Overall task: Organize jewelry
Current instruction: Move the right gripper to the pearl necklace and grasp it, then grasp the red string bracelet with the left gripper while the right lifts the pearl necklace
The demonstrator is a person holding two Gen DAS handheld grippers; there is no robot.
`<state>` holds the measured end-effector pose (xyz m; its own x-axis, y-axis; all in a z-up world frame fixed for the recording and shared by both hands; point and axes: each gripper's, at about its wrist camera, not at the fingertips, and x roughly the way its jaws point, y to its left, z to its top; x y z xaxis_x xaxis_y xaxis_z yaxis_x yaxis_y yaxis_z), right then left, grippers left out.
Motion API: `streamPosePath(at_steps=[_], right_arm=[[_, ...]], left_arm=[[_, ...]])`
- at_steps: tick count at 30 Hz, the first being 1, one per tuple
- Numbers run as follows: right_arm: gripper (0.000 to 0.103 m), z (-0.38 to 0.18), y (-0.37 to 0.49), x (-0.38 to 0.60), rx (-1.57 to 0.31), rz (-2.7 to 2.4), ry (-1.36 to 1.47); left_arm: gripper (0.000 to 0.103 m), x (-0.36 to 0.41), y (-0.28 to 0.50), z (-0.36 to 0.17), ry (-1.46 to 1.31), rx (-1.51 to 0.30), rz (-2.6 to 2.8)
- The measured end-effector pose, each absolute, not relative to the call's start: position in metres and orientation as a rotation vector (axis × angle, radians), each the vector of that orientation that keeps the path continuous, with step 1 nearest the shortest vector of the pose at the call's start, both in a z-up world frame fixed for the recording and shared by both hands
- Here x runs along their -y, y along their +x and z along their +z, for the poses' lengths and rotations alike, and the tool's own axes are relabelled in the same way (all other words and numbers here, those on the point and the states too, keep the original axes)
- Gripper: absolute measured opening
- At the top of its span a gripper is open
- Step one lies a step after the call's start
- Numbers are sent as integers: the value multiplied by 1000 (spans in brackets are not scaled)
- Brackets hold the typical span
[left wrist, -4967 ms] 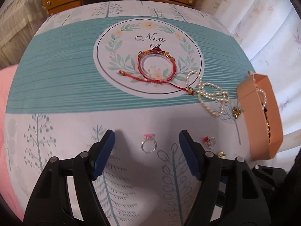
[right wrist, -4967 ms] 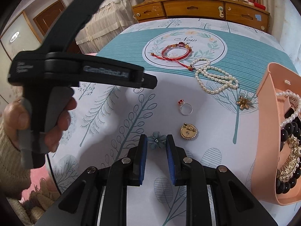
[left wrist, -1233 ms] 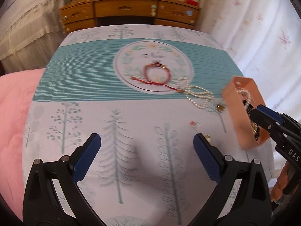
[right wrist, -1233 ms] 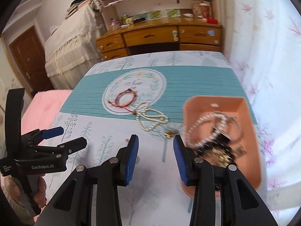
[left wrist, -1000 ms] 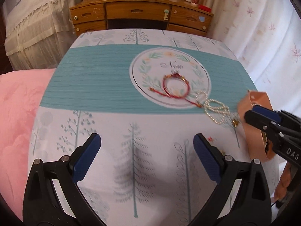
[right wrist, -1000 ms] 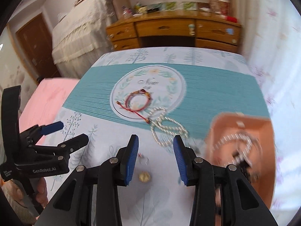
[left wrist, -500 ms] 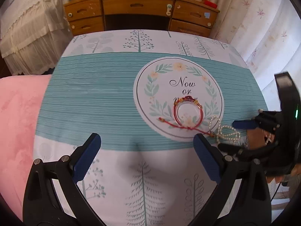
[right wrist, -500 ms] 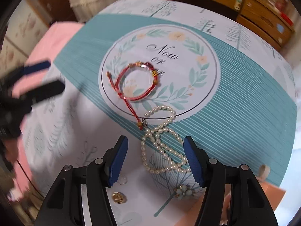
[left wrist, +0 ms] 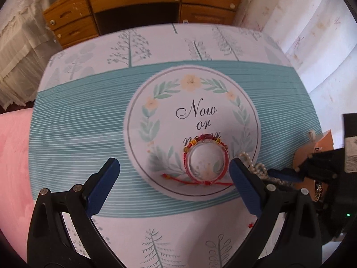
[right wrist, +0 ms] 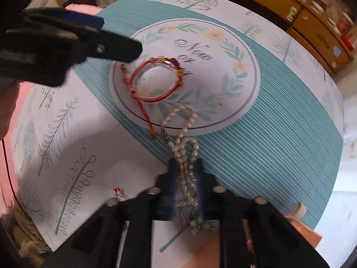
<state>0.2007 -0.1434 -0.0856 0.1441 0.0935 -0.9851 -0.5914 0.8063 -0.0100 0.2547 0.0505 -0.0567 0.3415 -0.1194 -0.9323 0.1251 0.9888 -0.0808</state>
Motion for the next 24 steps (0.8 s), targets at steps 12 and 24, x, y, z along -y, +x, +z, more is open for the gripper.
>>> streamPosePath(at_steps=[12,24], right_arm=[[4,-47,204,191,-1306,494,-145],[4,7,203,188,-1161,522,37]], left_arm=[[62,-41,276,-94,88,-1341,-179],[51,-24,281,-104,144,-1376,-188]])
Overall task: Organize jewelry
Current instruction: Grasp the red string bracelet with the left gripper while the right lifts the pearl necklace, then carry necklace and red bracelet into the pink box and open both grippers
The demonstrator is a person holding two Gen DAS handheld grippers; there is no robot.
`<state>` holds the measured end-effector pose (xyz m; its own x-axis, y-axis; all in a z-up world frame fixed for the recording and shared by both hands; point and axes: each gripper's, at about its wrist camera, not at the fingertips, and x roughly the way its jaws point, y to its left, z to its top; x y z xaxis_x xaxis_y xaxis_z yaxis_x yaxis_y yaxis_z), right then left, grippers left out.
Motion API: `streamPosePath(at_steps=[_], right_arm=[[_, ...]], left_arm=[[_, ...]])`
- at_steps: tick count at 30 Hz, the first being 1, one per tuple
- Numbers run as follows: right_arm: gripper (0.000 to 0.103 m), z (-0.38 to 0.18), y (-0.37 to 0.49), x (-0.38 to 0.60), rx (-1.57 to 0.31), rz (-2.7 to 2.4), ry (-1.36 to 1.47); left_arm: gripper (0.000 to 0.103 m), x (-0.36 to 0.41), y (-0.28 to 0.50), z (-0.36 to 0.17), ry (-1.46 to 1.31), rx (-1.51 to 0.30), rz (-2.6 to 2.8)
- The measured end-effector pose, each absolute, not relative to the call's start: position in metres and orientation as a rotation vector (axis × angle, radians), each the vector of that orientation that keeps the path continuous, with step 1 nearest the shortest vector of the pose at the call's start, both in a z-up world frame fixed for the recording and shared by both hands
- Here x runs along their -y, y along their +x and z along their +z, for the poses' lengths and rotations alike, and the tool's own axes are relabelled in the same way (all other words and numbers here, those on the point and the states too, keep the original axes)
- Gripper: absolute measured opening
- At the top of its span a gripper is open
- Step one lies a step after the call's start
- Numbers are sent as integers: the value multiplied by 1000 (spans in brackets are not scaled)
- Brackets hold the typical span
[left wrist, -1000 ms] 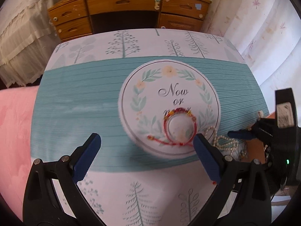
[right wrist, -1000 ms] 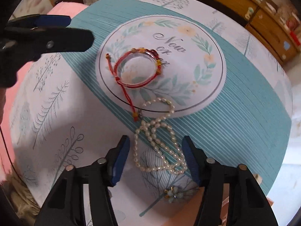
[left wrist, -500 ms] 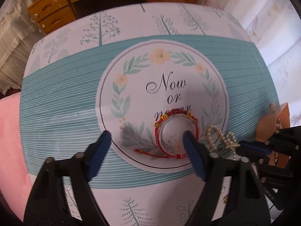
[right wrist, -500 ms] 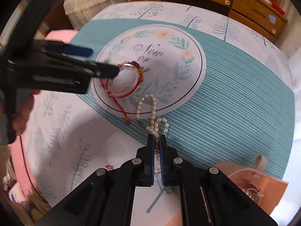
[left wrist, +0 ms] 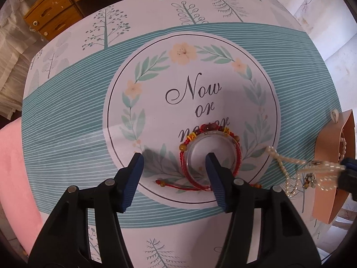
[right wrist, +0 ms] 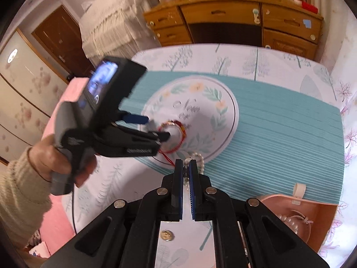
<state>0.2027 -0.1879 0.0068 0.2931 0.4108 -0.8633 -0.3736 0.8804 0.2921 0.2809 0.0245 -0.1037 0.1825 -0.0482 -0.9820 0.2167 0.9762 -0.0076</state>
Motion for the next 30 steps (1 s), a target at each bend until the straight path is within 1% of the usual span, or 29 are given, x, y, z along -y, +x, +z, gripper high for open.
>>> streamPosePath(at_steps=[1,2,3,4,10,16,22,26,30], right_arm=[[4,9,203,186,-1153,524,44],[4,15,202,187,-1141,528,58],[4,18,200,188,-1135,529,67],[4,23,199,189,-1126,532,81],[4,42,192,194,-1083,529,117],[4,81,176,209,-997,534,175],[4,135,147,233,-879,530,226],[4,172,119,260,-796,509,261],[4,201,85,293,-736,470,278]], left_arm=[[39,-23,282,-103,121,-1384,-204],[21,-21,282,-102,114,-1383,-198],[10,-21,283,-100,105,-1385,-192],[4,-21,283,-100,90,-1392,-189],[4,-30,277,-86,-26,-1357,-197],[4,-23,255,-29,-30,-1251,-252],[4,10,220,40,-3,-1140,-346],[4,35,199,70,13,-1088,-402],[4,68,178,86,33,-1067,-470]])
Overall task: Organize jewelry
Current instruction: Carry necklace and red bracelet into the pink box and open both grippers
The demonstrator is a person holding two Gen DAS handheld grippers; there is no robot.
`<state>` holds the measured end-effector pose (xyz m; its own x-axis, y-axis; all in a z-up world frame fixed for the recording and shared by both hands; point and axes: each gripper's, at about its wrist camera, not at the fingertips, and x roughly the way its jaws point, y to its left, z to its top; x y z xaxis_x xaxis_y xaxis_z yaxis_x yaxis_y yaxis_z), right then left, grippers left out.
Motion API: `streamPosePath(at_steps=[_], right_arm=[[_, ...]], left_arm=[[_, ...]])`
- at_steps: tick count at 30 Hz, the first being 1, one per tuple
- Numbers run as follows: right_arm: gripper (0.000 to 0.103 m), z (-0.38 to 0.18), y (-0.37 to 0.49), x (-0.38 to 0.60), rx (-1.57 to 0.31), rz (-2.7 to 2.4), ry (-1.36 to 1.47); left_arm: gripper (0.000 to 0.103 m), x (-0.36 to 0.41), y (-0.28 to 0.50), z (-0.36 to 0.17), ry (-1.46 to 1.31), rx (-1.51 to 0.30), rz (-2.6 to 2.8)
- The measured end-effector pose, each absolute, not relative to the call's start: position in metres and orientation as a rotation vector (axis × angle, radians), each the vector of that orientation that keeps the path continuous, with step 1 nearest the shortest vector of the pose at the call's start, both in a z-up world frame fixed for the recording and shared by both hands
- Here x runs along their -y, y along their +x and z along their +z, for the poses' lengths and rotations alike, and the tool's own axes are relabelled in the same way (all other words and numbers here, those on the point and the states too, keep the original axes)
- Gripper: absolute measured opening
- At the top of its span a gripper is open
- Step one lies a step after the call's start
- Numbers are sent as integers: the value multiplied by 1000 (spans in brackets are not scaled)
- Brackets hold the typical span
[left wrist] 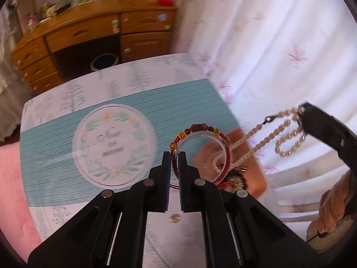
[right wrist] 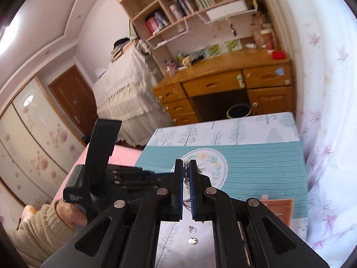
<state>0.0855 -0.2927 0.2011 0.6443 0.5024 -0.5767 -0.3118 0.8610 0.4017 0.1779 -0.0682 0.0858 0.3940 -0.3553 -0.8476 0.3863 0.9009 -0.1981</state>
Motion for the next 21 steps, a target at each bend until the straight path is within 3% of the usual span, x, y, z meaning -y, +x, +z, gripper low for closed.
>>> streamPosePath(at_steps=[8,21], right_arm=[[4,208,37,353,-731,378,297],[4,156,31,401,-789,316,345]], left_arm=[[4,135,157,62,60,-1099,-545],[4,192,139,-49,56,-1302,-559]])
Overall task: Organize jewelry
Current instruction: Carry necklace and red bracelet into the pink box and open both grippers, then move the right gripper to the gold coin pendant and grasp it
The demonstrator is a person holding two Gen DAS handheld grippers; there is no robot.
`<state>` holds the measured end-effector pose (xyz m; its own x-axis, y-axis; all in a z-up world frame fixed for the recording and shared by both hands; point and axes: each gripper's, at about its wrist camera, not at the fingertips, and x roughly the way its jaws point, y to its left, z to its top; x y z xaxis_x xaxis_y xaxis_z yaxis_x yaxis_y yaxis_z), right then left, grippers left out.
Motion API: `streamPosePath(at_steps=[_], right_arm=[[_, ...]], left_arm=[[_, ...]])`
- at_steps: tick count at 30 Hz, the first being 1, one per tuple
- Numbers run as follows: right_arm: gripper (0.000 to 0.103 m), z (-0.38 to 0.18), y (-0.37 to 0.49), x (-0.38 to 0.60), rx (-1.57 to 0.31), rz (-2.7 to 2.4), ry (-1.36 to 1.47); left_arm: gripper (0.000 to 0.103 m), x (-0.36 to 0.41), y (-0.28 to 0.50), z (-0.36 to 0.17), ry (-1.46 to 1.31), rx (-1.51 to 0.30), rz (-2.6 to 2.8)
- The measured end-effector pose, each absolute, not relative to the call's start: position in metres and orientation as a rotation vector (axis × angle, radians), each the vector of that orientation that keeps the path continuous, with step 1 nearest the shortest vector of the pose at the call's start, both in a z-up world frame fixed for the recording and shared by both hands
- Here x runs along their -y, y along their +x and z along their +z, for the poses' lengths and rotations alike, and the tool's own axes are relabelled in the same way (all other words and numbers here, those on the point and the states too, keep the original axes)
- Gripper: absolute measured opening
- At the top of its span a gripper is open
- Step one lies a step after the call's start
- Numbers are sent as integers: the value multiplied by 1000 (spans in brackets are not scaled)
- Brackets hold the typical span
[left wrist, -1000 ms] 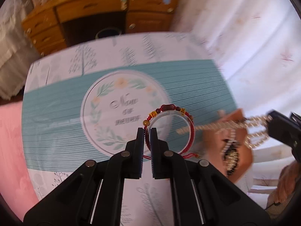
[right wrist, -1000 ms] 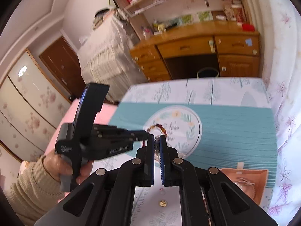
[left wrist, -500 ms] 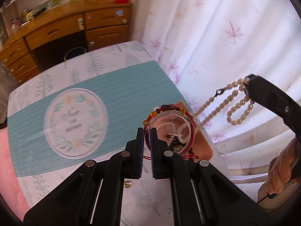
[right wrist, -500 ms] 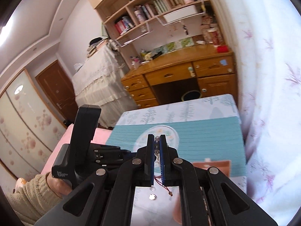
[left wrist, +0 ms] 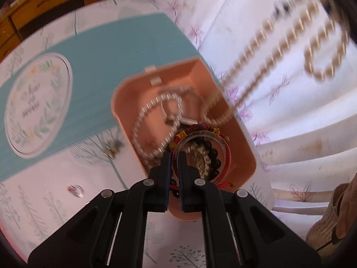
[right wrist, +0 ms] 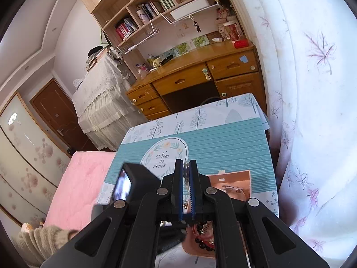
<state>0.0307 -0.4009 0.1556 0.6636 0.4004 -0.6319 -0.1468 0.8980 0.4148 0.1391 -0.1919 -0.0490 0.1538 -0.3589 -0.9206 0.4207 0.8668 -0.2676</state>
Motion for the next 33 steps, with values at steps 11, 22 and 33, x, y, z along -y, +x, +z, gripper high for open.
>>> streamPosePath(at_steps=[11,22,33], right_arm=[[4,102,77,367,-877,333,349],[5,38,108,341,-1004,263,326],[6,25,110,322,-1028,259,320]], left_arm=[[6,180,119,-50,29,-1271,-563],[61,118,107,-16,-30,-1170,-472],[61,47,96,-20,-81,-1146,-324]])
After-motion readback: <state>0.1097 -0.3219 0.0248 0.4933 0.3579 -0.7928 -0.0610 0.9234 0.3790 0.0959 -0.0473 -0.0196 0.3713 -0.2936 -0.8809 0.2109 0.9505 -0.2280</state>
